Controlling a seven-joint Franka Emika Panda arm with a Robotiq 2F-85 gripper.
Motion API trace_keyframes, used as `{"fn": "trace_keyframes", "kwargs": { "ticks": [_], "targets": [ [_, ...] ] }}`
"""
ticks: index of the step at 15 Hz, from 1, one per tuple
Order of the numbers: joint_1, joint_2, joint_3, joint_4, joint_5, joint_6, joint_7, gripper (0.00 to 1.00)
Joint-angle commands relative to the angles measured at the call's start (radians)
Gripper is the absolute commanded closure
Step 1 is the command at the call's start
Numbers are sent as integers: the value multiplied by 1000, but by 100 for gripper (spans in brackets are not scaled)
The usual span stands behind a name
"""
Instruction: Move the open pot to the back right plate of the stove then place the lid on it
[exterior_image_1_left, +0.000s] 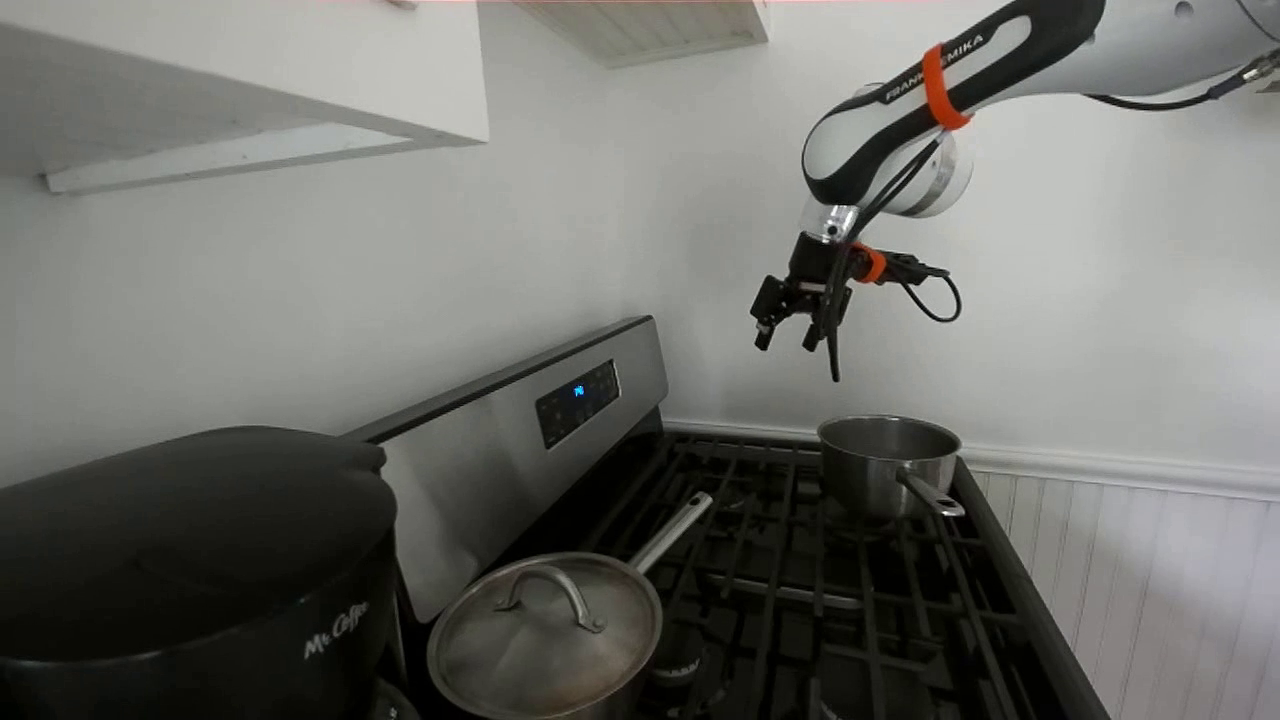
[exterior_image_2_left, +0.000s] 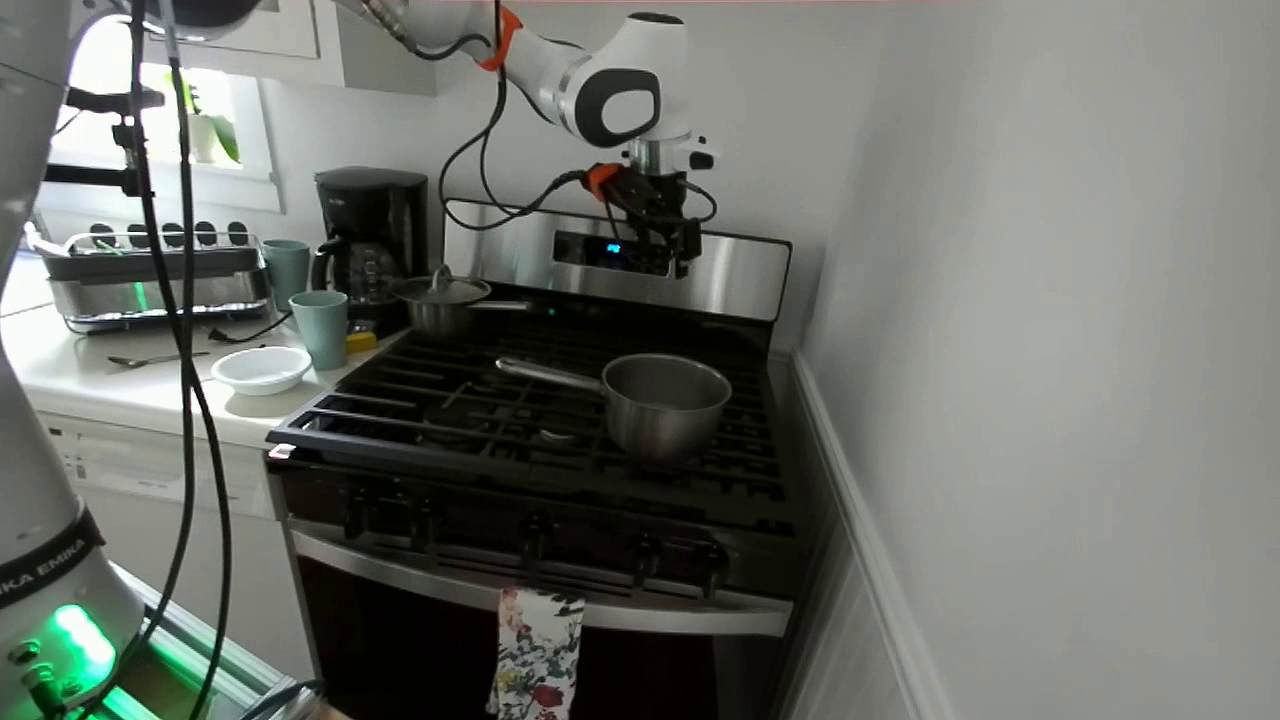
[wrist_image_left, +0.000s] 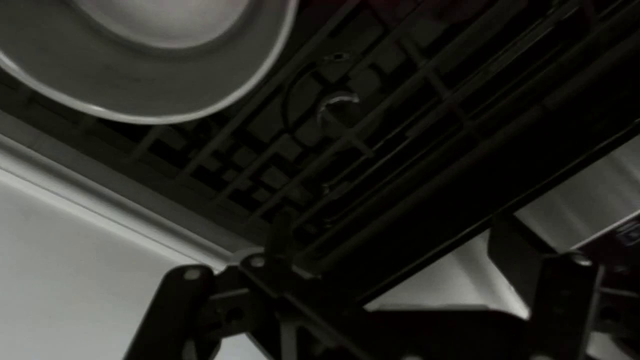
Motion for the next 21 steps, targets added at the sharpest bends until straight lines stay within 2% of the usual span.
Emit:
{"fn": "trace_keyframes", "kwargs": {
  "ticks": [1,5,7,8,9,11,16,21],
  "targets": [
    [29,-12,49,65,13,-169,-93,0],
    [78,13,86,140,-5,-348,-178,0],
    [110,20,98,155,-34,-401,-226,0],
    [133,33,89,158,-80,-388,-227,0],
    [114,0,87,114,-25,-360,-200,0],
    [135,9,90,118,-57,-360,-205,0],
    [134,20,87,125,-65,-360,-217,0],
    [129,67,163,152,55,-355,-343,0]
  ]
}}
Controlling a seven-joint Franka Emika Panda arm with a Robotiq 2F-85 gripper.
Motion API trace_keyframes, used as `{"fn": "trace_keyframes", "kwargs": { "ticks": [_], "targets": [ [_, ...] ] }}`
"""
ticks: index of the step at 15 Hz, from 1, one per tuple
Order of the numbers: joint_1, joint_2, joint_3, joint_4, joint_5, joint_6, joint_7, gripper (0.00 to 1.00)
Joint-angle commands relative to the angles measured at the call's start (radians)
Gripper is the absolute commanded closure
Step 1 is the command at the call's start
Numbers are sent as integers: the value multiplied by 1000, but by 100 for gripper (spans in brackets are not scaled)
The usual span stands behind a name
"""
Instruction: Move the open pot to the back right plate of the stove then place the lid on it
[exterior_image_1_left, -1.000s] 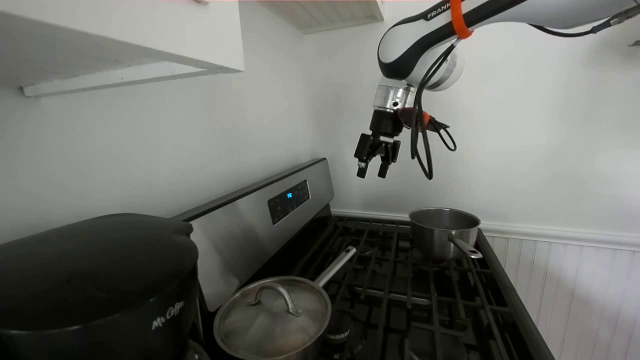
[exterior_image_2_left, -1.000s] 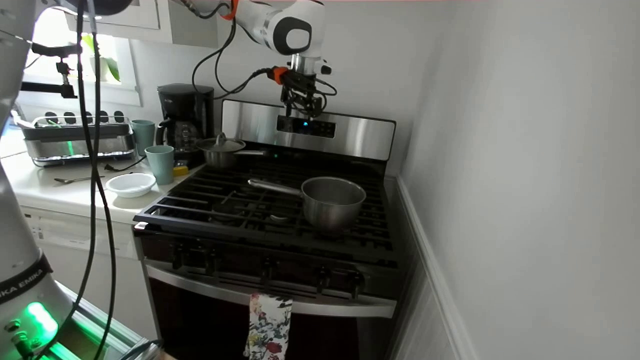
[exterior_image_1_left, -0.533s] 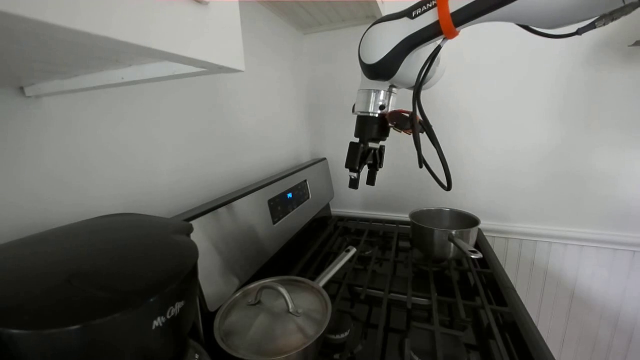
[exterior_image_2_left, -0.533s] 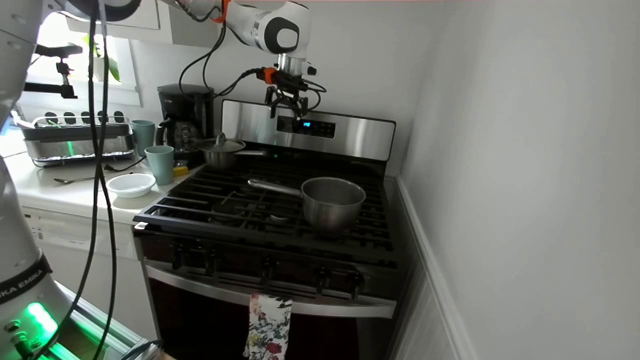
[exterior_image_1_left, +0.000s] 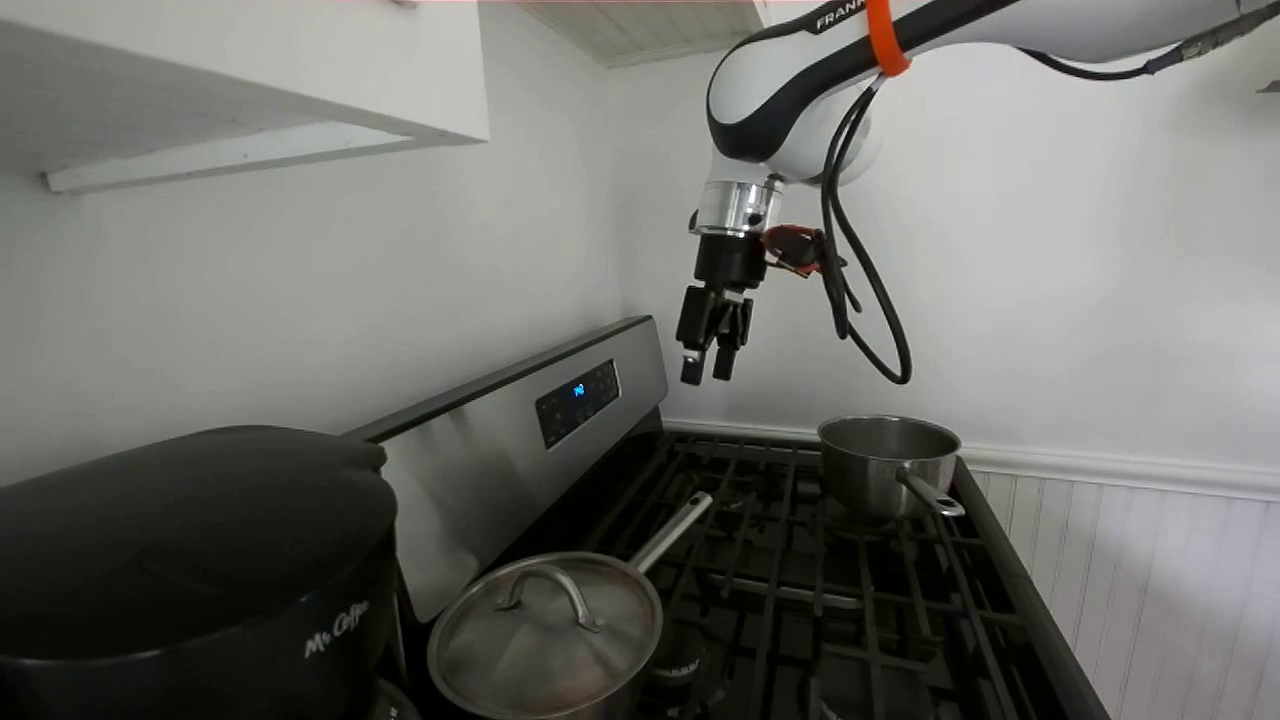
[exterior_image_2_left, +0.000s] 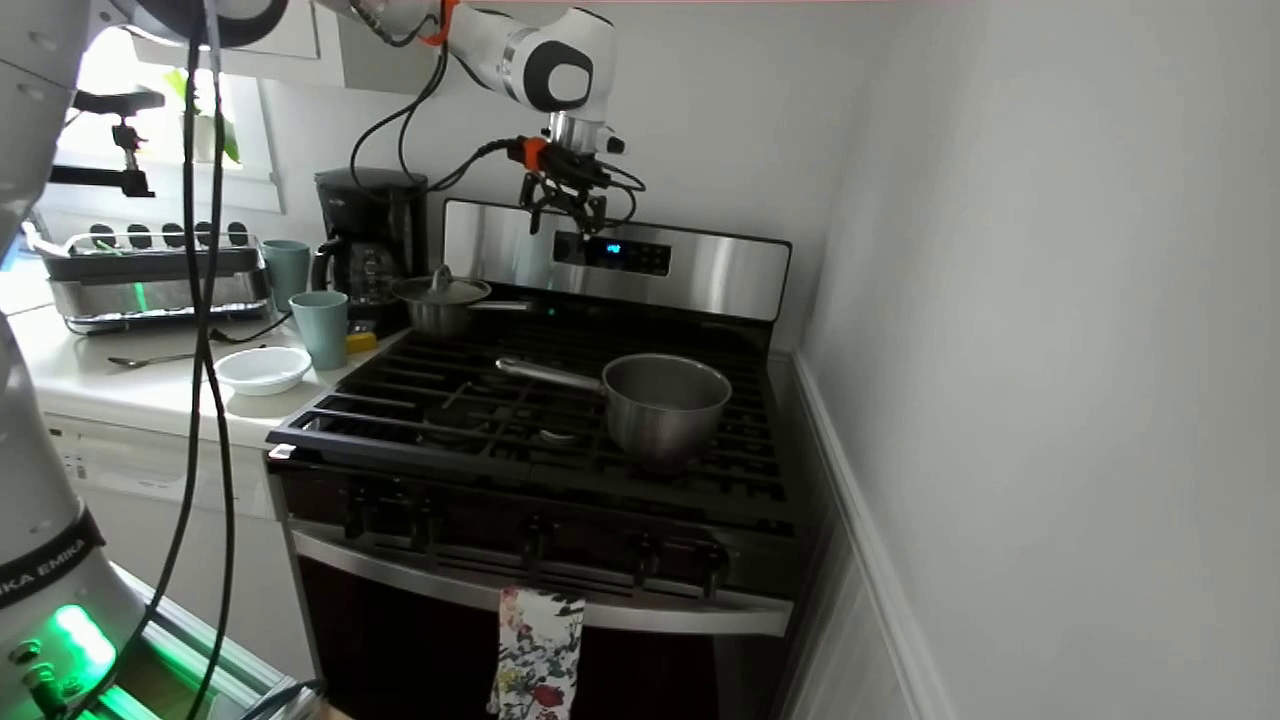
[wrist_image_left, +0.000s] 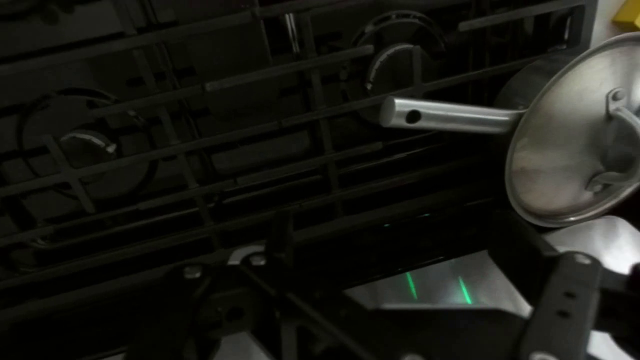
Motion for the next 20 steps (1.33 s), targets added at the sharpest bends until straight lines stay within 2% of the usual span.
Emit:
{"fn": "trace_keyframes", "kwargs": {
  "ticks": [1,5,8,9,13,20],
  "targets": [
    [-2,53,56,37,96,-6,-92,0],
    [7,113,123,70,180,-69,-158,0],
    [29,154,158,109,196,-124,-168,0],
    [28,111,135,43,174,-75,-148,0],
    [34,120,132,48,172,-76,-147,0],
    [67,155,179,69,199,-100,-184,0]
  ]
}}
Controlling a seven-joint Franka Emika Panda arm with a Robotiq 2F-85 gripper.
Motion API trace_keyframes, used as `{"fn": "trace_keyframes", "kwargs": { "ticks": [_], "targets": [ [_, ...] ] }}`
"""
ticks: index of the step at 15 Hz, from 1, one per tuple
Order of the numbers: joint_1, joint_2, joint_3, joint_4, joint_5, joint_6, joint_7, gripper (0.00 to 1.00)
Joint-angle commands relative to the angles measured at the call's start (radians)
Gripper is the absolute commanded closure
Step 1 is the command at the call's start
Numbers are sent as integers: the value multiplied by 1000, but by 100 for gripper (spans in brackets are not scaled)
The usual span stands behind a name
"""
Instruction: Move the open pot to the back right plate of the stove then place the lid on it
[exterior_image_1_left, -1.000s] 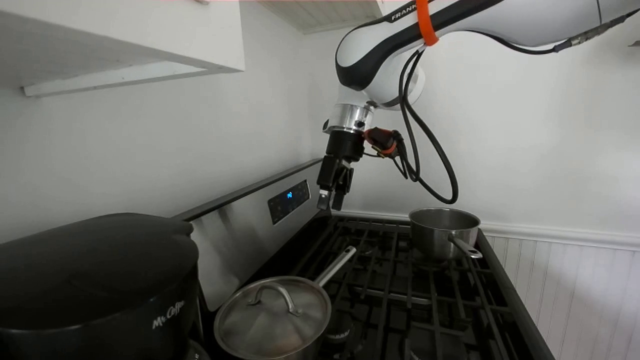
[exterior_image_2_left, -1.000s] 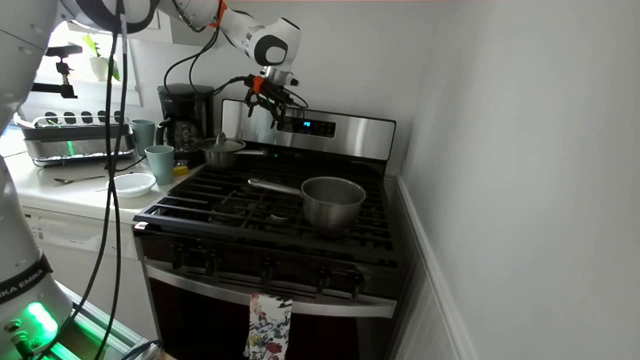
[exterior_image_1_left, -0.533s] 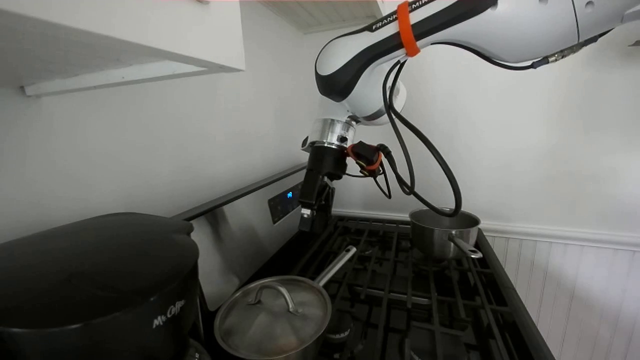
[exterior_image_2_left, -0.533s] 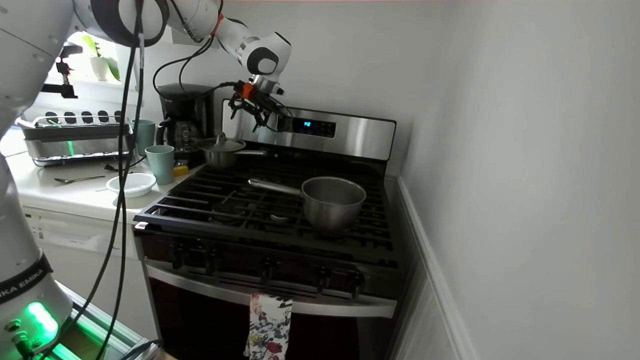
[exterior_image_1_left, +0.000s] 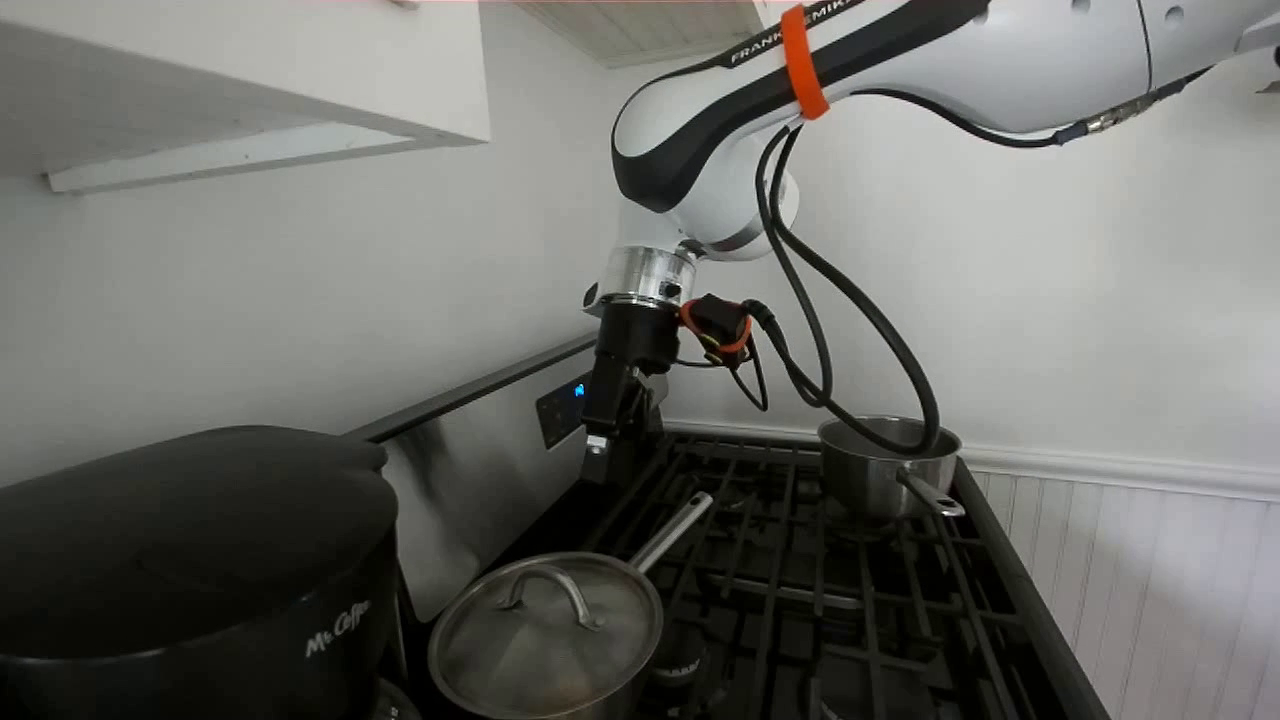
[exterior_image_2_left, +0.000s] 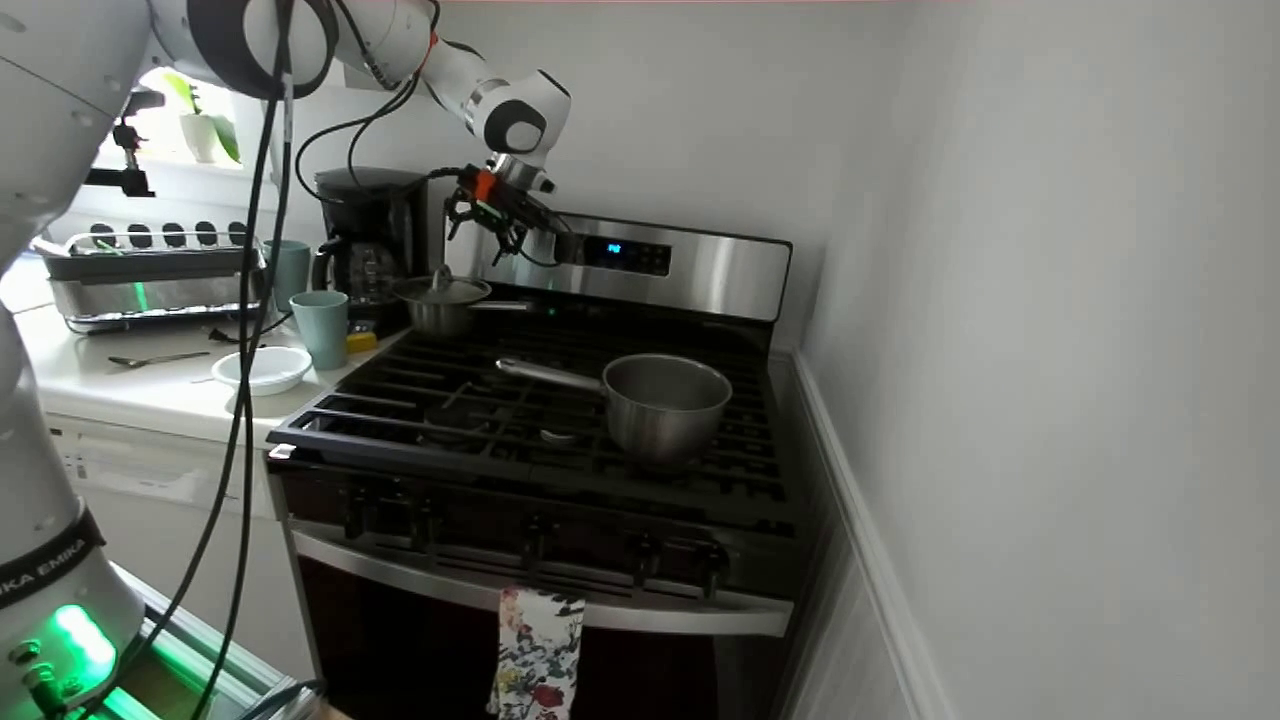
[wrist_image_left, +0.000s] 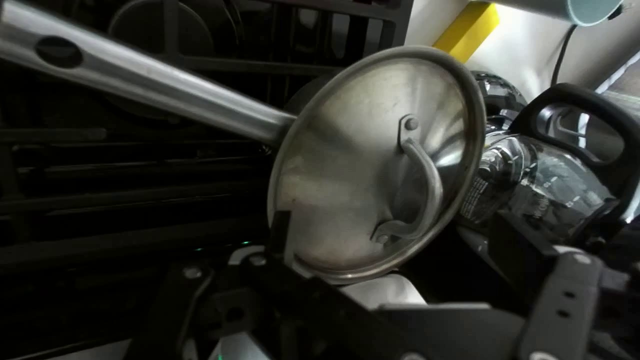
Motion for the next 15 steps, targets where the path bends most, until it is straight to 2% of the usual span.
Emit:
{"fn": "trace_keyframes", "kwargs": {
  "ticks": [1,7,13,15],
  "targets": [
    [19,26,22,24,39,-27,-12,0],
    [29,87,60,34,95,-7,-37,0],
    [21,127,67,44,130,-18,-38,0],
    [18,135,70,46,141,-20,-44,21]
  ]
}}
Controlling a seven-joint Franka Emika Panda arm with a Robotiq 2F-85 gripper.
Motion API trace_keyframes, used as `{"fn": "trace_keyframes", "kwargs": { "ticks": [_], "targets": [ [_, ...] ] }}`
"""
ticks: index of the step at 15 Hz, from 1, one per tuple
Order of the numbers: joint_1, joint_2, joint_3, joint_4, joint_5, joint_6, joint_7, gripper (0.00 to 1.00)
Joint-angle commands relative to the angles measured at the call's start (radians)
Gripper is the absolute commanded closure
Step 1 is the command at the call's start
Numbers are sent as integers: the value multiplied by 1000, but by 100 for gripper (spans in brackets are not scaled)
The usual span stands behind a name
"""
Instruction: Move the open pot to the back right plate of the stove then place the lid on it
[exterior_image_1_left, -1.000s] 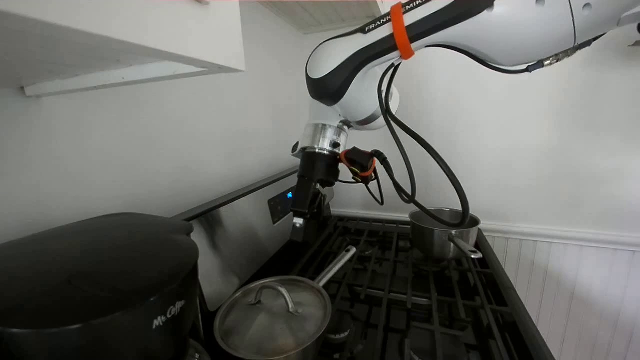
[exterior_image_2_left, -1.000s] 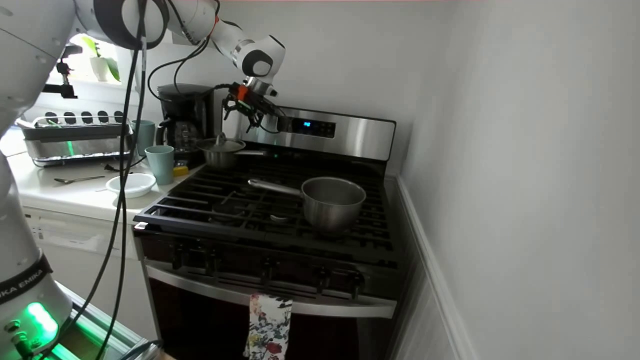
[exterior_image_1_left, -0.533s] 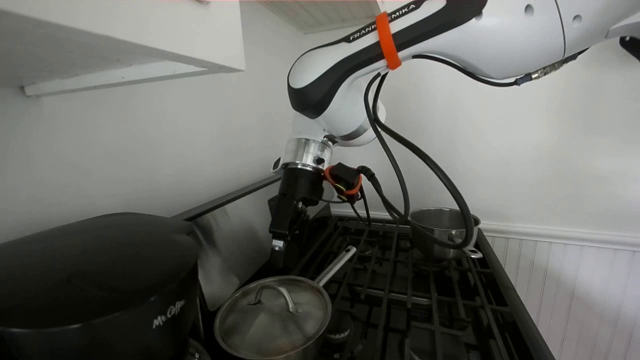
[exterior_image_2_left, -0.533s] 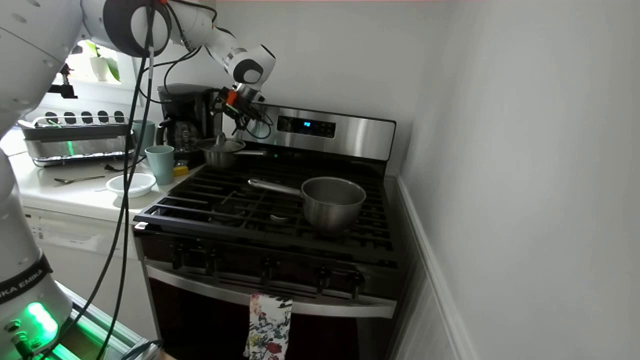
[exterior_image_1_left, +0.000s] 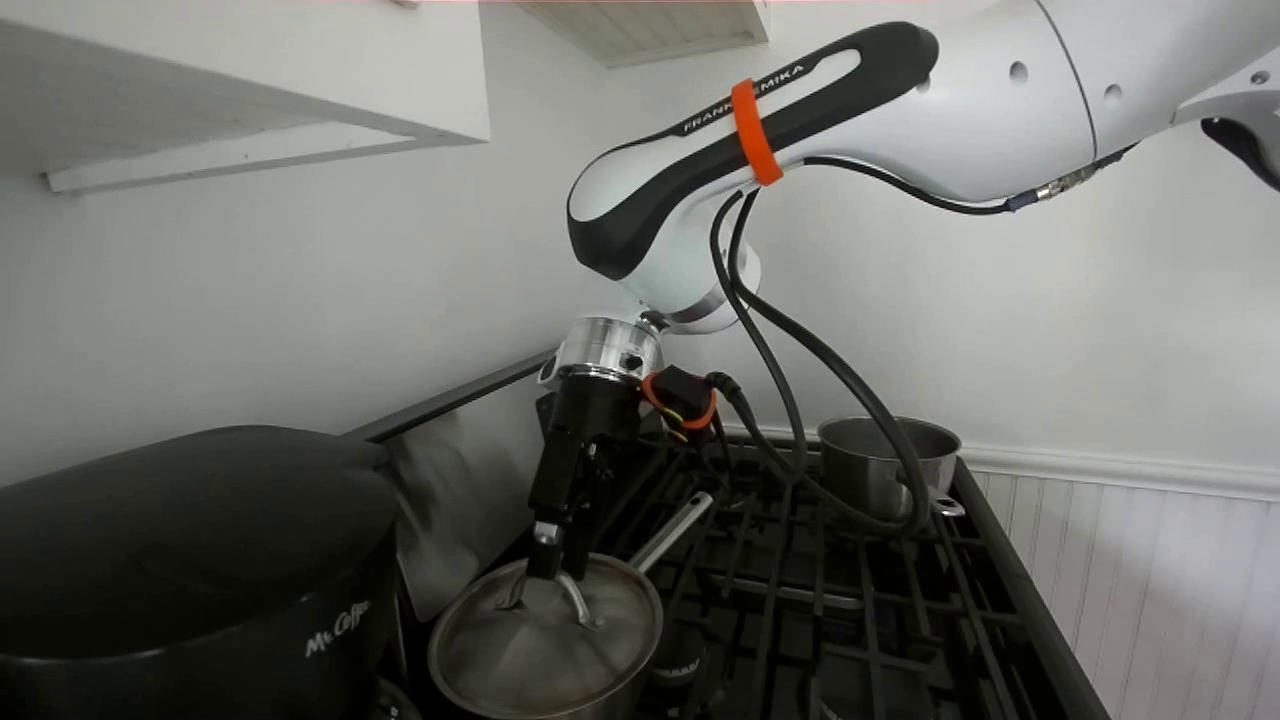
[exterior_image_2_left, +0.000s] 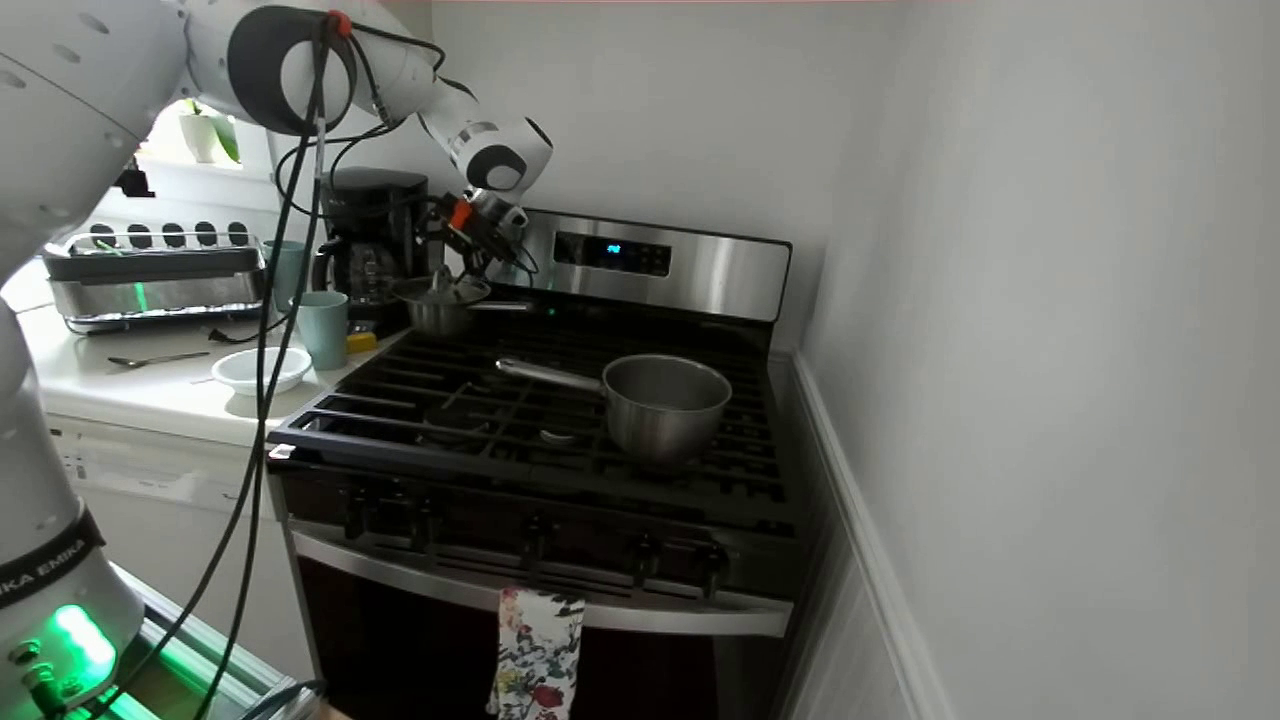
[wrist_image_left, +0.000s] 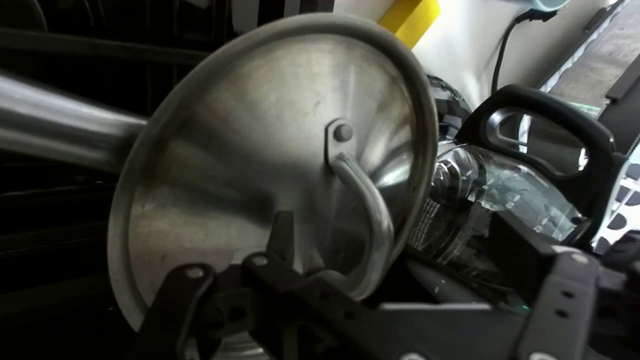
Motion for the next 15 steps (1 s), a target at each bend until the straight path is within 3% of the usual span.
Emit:
{"fn": "trace_keyframes", "kwargs": {
  "ticks": [1,2,4,5,7,8,13,15],
  "targets": [
    [-11,34,12,40,44,-29,-16,32],
    [-14,38,13,41,51,-33,-19,35],
    [-15,43,11,43,58,-41,-11,16],
    [-15,44,9,44,60,-44,-7,18],
    [-16,42,7,45,63,-51,-2,47],
    [-17,41,5,44,63,-53,0,48],
    [-26,39,1,39,64,-55,7,84],
    [-29,39,-2,40,63,-56,10,91]
  ]
}}
